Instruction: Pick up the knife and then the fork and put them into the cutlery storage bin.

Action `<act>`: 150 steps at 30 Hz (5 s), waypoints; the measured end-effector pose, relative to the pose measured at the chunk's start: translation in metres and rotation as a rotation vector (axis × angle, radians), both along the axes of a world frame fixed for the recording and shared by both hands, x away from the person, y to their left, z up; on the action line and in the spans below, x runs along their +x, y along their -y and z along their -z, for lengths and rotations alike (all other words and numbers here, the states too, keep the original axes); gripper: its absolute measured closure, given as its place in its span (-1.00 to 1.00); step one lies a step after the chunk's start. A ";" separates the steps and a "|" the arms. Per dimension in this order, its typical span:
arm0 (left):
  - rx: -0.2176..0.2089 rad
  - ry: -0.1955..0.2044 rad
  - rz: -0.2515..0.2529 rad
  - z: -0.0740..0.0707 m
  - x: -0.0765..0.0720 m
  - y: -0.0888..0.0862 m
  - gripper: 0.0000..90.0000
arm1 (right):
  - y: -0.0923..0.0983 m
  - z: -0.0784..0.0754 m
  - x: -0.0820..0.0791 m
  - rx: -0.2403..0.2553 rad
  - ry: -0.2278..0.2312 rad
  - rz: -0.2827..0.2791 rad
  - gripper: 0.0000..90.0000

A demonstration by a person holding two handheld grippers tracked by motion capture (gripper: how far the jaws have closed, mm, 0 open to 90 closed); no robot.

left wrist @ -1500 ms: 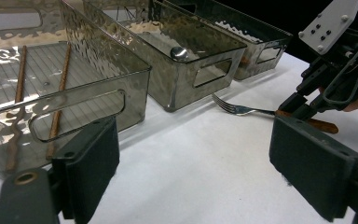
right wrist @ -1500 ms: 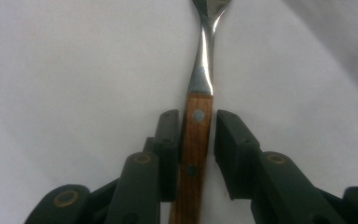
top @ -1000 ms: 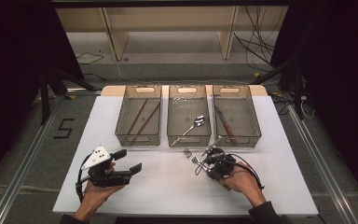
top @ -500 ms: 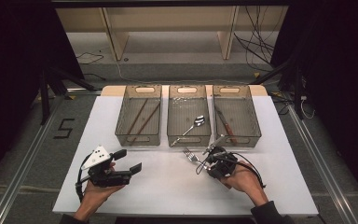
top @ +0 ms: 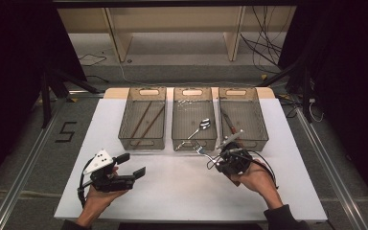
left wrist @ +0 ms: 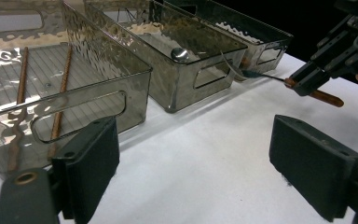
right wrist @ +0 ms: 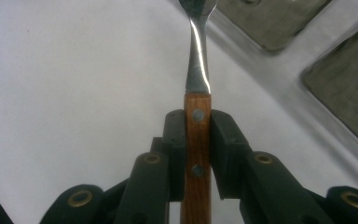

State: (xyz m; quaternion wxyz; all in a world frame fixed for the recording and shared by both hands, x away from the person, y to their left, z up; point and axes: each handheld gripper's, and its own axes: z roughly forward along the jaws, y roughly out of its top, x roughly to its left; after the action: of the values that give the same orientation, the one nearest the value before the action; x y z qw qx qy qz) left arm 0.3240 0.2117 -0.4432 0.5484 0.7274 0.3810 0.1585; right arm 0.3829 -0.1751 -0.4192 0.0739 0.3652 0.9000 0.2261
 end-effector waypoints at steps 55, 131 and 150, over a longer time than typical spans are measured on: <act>-0.008 0.006 -0.007 0.000 0.000 -0.001 -0.66 | 0.045 -0.055 0.068 0.097 0.151 0.198 0.72; -0.010 0.003 -0.007 0.000 0.001 -0.001 -0.66 | 0.072 -0.022 0.146 0.084 0.073 0.447 0.40; -0.008 0.001 -0.006 0.000 0.001 -0.001 -0.66 | 0.063 -0.040 0.120 0.180 0.143 0.355 -0.12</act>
State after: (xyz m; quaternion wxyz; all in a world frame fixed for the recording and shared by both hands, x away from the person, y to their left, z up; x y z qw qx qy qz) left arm 0.3246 0.2124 -0.4435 0.5511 0.7238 0.3837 0.1589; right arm 0.5024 -0.2378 -0.3788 0.1434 0.5063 0.7902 0.3142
